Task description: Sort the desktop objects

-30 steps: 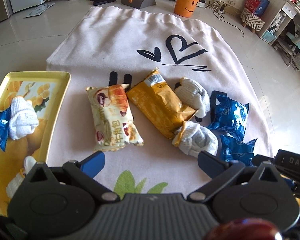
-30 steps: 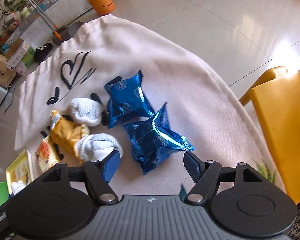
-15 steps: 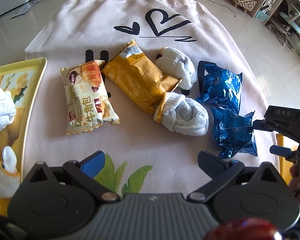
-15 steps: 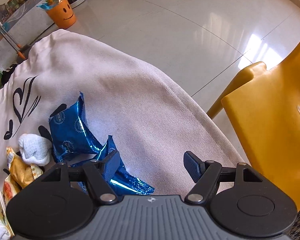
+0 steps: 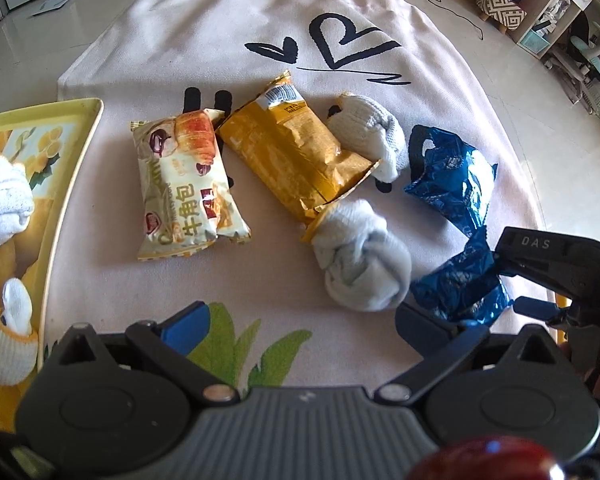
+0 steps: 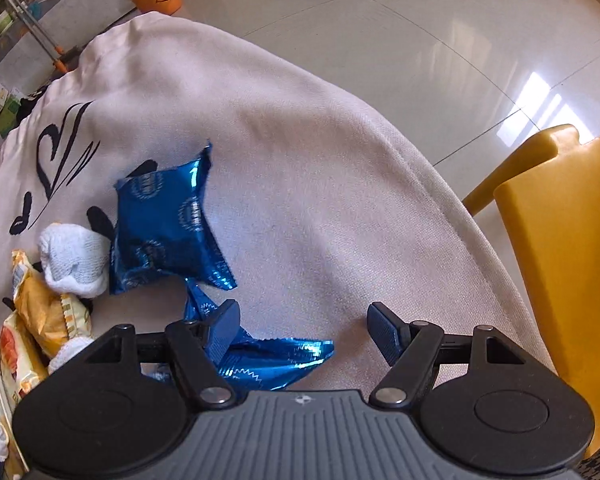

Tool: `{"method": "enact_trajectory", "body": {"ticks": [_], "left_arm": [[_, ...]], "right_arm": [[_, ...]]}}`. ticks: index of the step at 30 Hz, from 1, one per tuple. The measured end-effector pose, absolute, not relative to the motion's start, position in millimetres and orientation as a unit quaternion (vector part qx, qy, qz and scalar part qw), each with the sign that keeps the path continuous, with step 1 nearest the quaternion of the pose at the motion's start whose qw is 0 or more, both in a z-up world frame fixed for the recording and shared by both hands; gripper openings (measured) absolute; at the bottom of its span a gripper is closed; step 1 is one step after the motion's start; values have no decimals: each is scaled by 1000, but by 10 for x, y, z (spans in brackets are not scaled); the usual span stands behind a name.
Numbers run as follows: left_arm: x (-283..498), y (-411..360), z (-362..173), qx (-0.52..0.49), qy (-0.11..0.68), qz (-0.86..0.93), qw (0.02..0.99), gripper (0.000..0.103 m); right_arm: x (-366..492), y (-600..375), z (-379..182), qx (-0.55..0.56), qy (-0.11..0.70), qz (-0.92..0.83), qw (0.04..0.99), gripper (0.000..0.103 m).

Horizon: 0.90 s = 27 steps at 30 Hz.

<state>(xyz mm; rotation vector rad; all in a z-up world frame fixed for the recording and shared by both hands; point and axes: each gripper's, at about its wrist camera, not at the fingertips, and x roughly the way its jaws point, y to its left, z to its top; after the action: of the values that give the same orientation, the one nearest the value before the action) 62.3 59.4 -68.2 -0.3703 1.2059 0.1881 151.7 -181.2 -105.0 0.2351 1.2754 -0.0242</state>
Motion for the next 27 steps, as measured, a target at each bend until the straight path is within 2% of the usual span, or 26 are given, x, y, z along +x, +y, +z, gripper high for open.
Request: {"method": "enact_trajectory", "body": {"ticks": [10, 27], "left_arm": [[560, 674, -636, -165, 562, 95, 805, 102], [54, 813, -538, -176, 551, 117, 807, 102]], "right_arm": [[1207, -1577, -1129, 132, 660, 72, 736, 71], [939, -1401, -1078, 129, 641, 142, 743, 71]]}}
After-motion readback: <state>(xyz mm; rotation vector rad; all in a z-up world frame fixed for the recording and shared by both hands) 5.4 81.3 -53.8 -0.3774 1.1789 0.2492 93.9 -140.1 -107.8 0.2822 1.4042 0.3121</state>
